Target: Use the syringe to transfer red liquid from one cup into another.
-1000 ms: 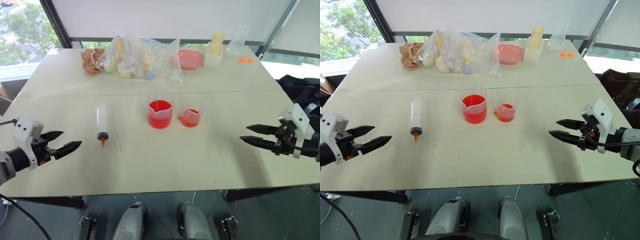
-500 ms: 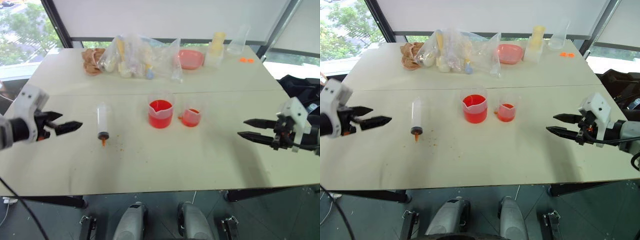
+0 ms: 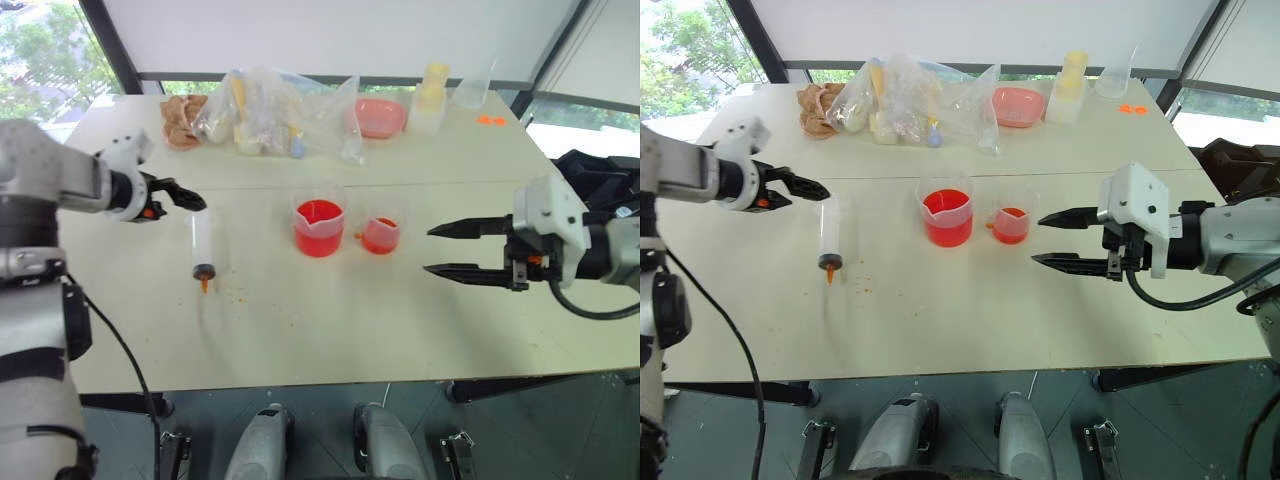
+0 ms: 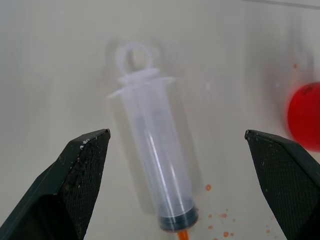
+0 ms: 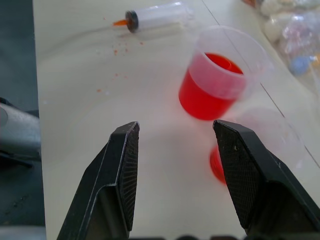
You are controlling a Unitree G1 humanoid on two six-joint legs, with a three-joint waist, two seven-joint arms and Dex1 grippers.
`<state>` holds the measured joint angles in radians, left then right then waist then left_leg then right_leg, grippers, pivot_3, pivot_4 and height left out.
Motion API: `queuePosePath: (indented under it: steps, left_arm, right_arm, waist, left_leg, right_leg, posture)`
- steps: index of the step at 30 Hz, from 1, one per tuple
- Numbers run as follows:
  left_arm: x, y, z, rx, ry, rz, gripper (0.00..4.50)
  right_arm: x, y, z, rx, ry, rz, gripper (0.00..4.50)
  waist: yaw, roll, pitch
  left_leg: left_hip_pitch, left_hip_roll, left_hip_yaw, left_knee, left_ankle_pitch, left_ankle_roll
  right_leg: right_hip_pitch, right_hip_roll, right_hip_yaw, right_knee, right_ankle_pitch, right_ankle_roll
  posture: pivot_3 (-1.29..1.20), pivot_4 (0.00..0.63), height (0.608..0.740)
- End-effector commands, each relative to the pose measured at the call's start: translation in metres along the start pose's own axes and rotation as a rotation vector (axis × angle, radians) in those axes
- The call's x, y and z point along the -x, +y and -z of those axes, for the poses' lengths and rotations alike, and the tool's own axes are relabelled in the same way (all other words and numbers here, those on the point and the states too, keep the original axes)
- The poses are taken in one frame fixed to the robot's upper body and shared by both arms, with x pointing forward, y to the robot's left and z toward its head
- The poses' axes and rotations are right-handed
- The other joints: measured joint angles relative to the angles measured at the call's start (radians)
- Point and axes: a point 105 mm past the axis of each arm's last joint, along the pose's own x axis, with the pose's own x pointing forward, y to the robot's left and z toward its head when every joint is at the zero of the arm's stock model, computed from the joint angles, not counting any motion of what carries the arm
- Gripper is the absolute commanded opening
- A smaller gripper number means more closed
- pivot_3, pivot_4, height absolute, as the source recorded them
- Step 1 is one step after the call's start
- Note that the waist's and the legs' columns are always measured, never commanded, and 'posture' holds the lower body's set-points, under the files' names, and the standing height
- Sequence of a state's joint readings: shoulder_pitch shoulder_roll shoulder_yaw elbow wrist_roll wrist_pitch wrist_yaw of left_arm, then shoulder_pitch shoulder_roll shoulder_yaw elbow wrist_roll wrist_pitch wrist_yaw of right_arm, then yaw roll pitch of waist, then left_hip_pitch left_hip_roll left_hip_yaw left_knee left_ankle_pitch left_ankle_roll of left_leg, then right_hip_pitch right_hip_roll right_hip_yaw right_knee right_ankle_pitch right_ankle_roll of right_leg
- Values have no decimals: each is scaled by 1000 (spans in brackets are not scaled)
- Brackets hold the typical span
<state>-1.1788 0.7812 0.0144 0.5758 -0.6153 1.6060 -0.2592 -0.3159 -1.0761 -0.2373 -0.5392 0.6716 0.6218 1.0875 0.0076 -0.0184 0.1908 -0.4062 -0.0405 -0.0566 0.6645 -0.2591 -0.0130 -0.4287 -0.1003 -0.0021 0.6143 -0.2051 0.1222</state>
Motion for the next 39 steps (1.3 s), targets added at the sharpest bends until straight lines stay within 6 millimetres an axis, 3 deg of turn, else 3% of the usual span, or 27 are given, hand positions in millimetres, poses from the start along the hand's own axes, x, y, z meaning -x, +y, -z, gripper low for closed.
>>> queuePosePath:
  steps: [1, 7, 12, 15, 21, 25, 27, 29, 31, 33, 36, 39]
  left_arm:
    - [-13, 7, 5, 61, 63, -100, 4489]
    - [-47, 10, 28, 101, 155, -160, 4489]
    - [-60, 9, 26, 115, 130, -164, 4489]
    - [-63, 9, 25, 118, 115, -163, 3762]
    - [-65, 4, 21, 80, 80, -142, 1621]
    - [-48, 6, -11, -52, -83, -187, 1454]
    - [-26, -22, -42, -99, -224, -51, 1454]
    - [-12, -42, -57, -111, -299, 60, 1454]
    - [50, -102, -108, -236, -722, 358, 1454]
    - [101, -138, -121, -337, -1022, 572, 1454]
    - [91, -160, -104, -346, -1020, 806, 1454]
    - [64, -179, -84, -426, -979, 944, 1454]
  right_arm:
    - [-1, 6, -7, 36, -32, 32, 2464]
    - [-1, 13, -7, 23, -30, 46, 2464]
    - [-3, 17, -6, 9, -20, 37, 2464]
    - [-4, 20, -4, -2, -17, 26, 2464]
    - [-5, 20, -1, -12, -8, 21, 2464]
    - [-1, 15, 1, -27, 4, 56, 2464]
    - [6, 7, 3, -42, 9, 111, 2464]
    - [10, 2, 3, -52, 5, 140, 2464]
    - [25, -23, 3, -46, -22, 283, 2464]
    - [38, -51, 2, 4, -33, 434, 2464]
    - [43, -87, -5, 124, -49, 596, 2464]
    - [40, -118, -24, 253, -99, 701, 2464]
  waist:
    - [3, 0, 0]
    - [2, 0, 0]
    - [4, 1, -1]
    - [5, 1, -1]
    - [7, 1, -1]
    - [7, 1, -1]
    - [6, -2, 1]
    - [7, -4, 2]
    - [6, -4, 2]
    - [6, -4, 3]
    - [4, -1, 0]
    - [-9, 7, -4]
  left_leg:
    - [0, 0, 0, 0, 0, 0]
    - [-1, -1, 0, 0, 0, -1]
    - [2, 0, 0, 0, 1, -1]
    - [3, 0, 0, 0, 1, -2]
    - [3, -1, 0, 0, 1, -3]
    - [3, -1, 0, 0, 2, -3]
    - [1, -1, 0, 0, 2, -4]
    - [-2, 0, -1, 1, 3, -5]
    - [-2, 0, -1, 1, 3, -5]
    - [-3, 0, -1, 1, 2, -5]
    - [-3, -2, 3, 1, 3, -5]
    - [3, -4, 8, -2, 2, -4]
  right_leg:
    - [0, 0, 0, 0, 0, 0]
    - [-1, 0, 0, 0, 0, 0]
    - [1, 0, 0, 1, 0, 0]
    - [3, -1, 0, 1, 0, -1]
    - [3, -2, 0, 1, 1, 0]
    - [3, -2, 0, 1, 1, 0]
    - [2, -2, -1, 1, 1, -1]
    - [-1, -2, -1, 1, 1, -1]
    - [-1, -3, -1, -1, 1, -1]
    - [-1, -4, -1, -2, 1, -1]
    - [-1, -7, -1, -3, 1, -1]
    - [1, -7, 1, -2, 1, 0]
  posture:
    - [0, 150, 740]
    - [0, 150, 740]
    - [0, 150, 740]
    - [0, 150, 740]
    - [0, 150, 740]
    - [0, 150, 740]
    - [0, 150, 740]
    - [0, 150, 740]
    - [0, 150, 740]
    - [0, 150, 740]
    - [0, 150, 740]
    - [0, 150, 740]
